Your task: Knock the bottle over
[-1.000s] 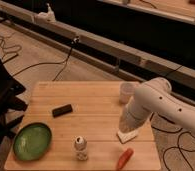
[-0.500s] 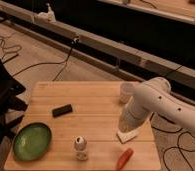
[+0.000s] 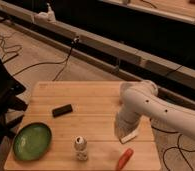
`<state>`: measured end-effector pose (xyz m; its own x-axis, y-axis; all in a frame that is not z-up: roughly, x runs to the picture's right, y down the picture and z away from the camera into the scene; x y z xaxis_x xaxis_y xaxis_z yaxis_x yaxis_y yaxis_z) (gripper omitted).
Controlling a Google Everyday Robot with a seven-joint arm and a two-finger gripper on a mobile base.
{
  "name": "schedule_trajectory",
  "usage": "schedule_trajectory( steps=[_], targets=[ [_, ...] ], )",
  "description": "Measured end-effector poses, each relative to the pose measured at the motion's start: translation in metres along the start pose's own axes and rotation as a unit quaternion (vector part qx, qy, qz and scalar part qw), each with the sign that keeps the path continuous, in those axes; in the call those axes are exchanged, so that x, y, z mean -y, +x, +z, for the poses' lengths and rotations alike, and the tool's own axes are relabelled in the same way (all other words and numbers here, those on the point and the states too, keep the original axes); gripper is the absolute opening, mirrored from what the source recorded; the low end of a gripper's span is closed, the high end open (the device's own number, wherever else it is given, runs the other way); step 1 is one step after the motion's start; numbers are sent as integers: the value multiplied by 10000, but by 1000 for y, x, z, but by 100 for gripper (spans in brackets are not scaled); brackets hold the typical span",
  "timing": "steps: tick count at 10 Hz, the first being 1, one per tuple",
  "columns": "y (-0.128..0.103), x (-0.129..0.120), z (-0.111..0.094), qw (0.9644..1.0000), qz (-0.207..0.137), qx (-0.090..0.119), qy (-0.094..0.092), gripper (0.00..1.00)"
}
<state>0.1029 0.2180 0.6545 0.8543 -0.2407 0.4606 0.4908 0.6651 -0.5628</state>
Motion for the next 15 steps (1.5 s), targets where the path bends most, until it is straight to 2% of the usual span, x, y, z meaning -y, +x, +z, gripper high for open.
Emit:
schedule_trajectory(
  steps=[2, 5, 7, 9, 10, 12, 13, 15],
  targets=[
    [-24, -1, 20, 9992, -340, 81, -219, 0],
    [-62, -6, 49, 9936, -940, 135, -610, 0],
    [-90, -12, 65, 9862, -1375, 237, -893, 0],
    [-114, -12, 73, 9792, -1704, 392, -1024, 0],
    [-125, -5, 71, 9771, -1828, 472, -978, 0],
    [-137, 14, 60, 9771, -1914, 606, -711, 0],
    [-144, 29, 49, 9775, -1920, 735, -481, 0],
    [-158, 57, 25, 9760, -1912, 1045, -11, 0]
  ],
)
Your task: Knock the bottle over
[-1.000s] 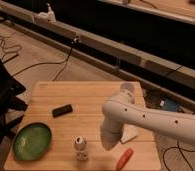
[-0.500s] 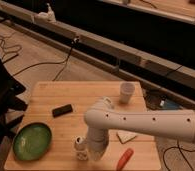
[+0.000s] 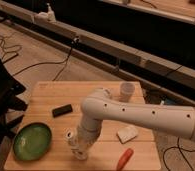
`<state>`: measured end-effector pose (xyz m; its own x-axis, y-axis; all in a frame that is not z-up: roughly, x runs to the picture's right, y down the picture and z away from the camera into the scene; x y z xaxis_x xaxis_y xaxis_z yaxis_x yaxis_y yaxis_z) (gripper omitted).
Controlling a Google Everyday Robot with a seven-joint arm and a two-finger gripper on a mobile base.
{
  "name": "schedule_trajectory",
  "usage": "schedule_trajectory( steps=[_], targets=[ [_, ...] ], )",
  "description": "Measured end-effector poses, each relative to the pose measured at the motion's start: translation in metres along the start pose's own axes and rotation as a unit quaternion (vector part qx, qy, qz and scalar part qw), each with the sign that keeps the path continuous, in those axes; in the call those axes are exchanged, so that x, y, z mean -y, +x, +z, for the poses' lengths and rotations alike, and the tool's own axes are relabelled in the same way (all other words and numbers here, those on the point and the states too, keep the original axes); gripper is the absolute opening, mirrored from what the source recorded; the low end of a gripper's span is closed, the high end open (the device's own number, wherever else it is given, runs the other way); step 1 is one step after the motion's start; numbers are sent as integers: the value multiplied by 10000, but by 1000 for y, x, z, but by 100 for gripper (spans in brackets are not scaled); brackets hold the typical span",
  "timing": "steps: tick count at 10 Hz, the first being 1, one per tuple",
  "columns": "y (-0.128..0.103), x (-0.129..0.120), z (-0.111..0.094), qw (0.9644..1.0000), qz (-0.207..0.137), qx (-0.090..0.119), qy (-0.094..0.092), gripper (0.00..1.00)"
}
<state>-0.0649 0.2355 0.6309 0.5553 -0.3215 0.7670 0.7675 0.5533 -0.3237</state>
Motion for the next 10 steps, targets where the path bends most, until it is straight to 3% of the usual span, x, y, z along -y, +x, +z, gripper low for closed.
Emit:
schedule_trajectory(
  steps=[2, 4, 6, 7, 8, 9, 10],
  targets=[
    [-13, 45, -20, 9977, -146, 315, 574, 0],
    [-15, 72, -26, 9950, -194, 495, 850, 0],
    [25, 78, -39, 9933, 100, 217, 1133, 0],
    [54, 69, -51, 9907, 456, 27, 1286, 0],
    [83, 57, -64, 9858, 838, -141, 1446, 0],
    [115, 40, -77, 9770, 1338, -310, 1632, 0],
    [121, 37, -80, 9748, 1439, -345, 1670, 0]
  ],
)
